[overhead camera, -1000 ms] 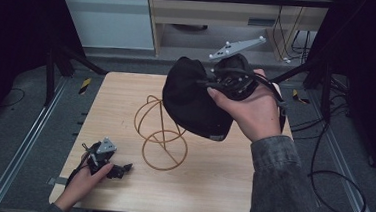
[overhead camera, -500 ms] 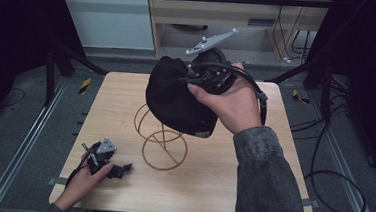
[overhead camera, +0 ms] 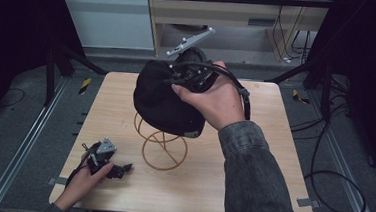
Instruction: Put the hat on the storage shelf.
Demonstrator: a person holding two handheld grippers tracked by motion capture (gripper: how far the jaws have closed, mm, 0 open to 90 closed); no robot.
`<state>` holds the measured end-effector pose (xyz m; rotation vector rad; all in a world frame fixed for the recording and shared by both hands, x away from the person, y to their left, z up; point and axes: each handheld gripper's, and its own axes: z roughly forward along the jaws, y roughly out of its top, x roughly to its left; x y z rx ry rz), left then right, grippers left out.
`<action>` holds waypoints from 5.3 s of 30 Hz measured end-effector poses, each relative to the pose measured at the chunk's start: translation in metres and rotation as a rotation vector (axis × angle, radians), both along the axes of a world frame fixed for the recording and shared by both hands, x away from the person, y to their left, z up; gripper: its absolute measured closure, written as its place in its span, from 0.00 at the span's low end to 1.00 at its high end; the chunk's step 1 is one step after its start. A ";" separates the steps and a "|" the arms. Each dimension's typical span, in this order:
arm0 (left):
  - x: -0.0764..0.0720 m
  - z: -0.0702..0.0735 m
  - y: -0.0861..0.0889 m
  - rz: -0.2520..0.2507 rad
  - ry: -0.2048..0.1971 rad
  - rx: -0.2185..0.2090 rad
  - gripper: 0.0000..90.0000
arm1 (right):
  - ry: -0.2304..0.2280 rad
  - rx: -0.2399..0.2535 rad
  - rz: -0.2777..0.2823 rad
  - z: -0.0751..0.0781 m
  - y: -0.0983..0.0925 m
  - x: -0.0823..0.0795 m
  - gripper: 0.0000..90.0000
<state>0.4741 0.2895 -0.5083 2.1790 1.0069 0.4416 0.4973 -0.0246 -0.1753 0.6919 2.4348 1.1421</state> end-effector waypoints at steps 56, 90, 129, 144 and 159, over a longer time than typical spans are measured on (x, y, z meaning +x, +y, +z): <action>0.000 0.000 0.000 0.000 -0.003 -0.001 0.00 | 0.119 -0.114 0.020 -0.056 0.040 0.029 0.82; 0.000 0.000 0.000 -0.001 -0.003 -0.002 0.00 | 0.086 -0.028 -0.074 -0.053 -0.007 0.003 0.50; 0.000 0.000 0.000 -0.003 -0.001 -0.001 0.00 | 0.007 0.080 -0.290 -0.059 -0.092 -0.019 0.11; 0.000 0.000 0.000 -0.002 -0.001 -0.001 0.00 | 0.019 0.072 -0.340 -0.079 -0.113 -0.026 0.08; 0.000 0.000 0.000 -0.002 -0.004 -0.003 0.00 | 0.047 0.059 -0.389 -0.118 -0.130 -0.031 0.13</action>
